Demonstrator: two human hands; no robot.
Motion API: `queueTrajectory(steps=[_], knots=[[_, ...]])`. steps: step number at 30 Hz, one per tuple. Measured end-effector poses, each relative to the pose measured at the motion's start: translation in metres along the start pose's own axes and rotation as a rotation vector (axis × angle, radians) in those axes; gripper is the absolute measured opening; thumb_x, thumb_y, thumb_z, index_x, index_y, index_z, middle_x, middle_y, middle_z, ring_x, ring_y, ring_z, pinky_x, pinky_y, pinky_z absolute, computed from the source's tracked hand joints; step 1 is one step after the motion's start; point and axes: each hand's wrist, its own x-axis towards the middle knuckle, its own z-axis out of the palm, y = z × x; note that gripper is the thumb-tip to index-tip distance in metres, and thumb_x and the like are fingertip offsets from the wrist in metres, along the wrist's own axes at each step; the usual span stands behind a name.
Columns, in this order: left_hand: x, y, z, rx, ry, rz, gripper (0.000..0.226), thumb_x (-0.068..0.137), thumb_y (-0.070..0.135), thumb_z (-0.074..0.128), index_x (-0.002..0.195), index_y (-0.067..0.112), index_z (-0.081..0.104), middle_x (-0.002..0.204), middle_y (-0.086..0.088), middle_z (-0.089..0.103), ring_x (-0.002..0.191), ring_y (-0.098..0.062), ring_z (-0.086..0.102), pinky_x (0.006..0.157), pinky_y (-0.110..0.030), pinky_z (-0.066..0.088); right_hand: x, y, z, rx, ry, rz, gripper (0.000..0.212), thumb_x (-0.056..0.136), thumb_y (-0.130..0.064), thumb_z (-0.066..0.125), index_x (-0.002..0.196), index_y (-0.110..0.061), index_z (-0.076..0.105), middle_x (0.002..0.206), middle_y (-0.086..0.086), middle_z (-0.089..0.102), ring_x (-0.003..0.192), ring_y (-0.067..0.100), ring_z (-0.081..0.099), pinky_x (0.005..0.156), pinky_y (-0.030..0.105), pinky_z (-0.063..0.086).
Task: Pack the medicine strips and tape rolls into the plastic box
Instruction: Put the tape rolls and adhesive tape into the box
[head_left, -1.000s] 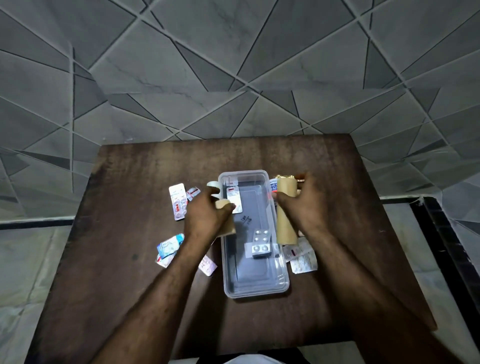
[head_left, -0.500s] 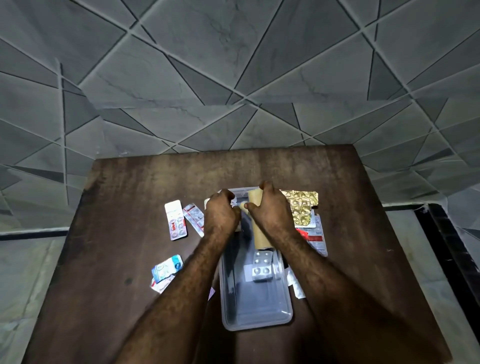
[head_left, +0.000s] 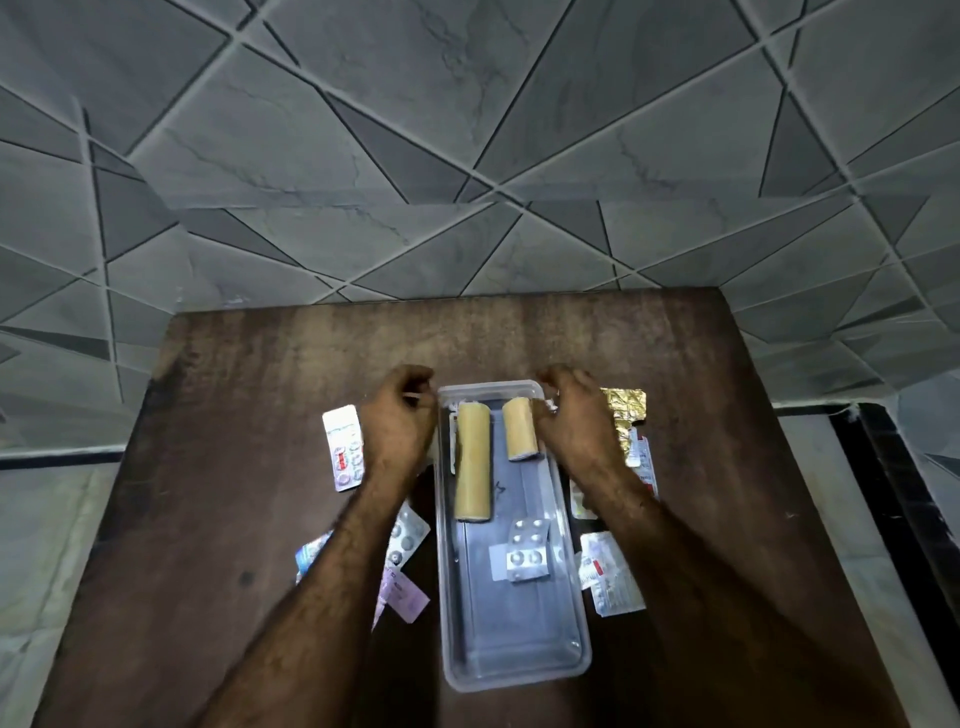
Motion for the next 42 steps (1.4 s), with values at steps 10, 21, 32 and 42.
queueTrajectory(steps=[10, 21, 32, 42], knots=[[0.021, -0.059, -0.022, 0.672, -0.591, -0.075, 0.097, 0.053, 0.036, 0.075, 0.142, 0.027, 0.037, 0.148, -0.003, 0.043, 0.129, -0.036, 0.043, 0.102, -0.047, 0.041, 0.014, 0.053, -0.010, -0.141, -0.338, 0.022, 0.074, 0.072, -0.006, 0.067, 0.142, -0.015, 0.042, 0.142, 0.012, 0.048, 0.129, 0.029, 0.047, 0.107, 0.033, 0.038], [0.022, -0.050, -0.017, 0.614, -0.478, 0.082, 0.057, 0.056, 0.043, 0.069, 0.110, 0.037, 0.052, 0.108, 0.003, 0.069, 0.108, -0.028, 0.063, 0.091, -0.043, 0.047, 0.004, 0.050, -0.008, -0.117, -0.379, -0.072, 0.072, 0.080, -0.023, 0.071, 0.144, -0.015, 0.037, 0.143, 0.011, 0.045, 0.130, 0.027, 0.045, 0.102, 0.028, 0.035], [0.007, -0.030, -0.062, 0.410, -0.298, 0.127, 0.094, 0.040, 0.063, 0.068, 0.127, 0.035, 0.047, 0.128, 0.003, 0.061, 0.117, -0.028, 0.056, 0.096, -0.047, 0.047, -0.010, 0.055, -0.042, 0.065, -0.135, 0.056, 0.082, 0.062, -0.029, 0.086, 0.134, -0.027, 0.046, 0.129, 0.001, 0.055, 0.108, 0.020, 0.059, 0.092, 0.042, 0.053], [-0.070, 0.016, -0.027, 0.749, -0.537, 0.333, 0.100, 0.058, 0.060, 0.078, 0.145, 0.039, 0.032, 0.162, 0.001, 0.007, 0.146, -0.038, 0.003, 0.114, -0.056, 0.023, -0.056, 0.017, -0.038, -0.165, -0.270, -0.196, 0.076, 0.071, -0.032, 0.075, 0.140, -0.031, 0.041, 0.152, -0.001, 0.031, 0.138, 0.025, 0.031, 0.111, 0.045, 0.030]])
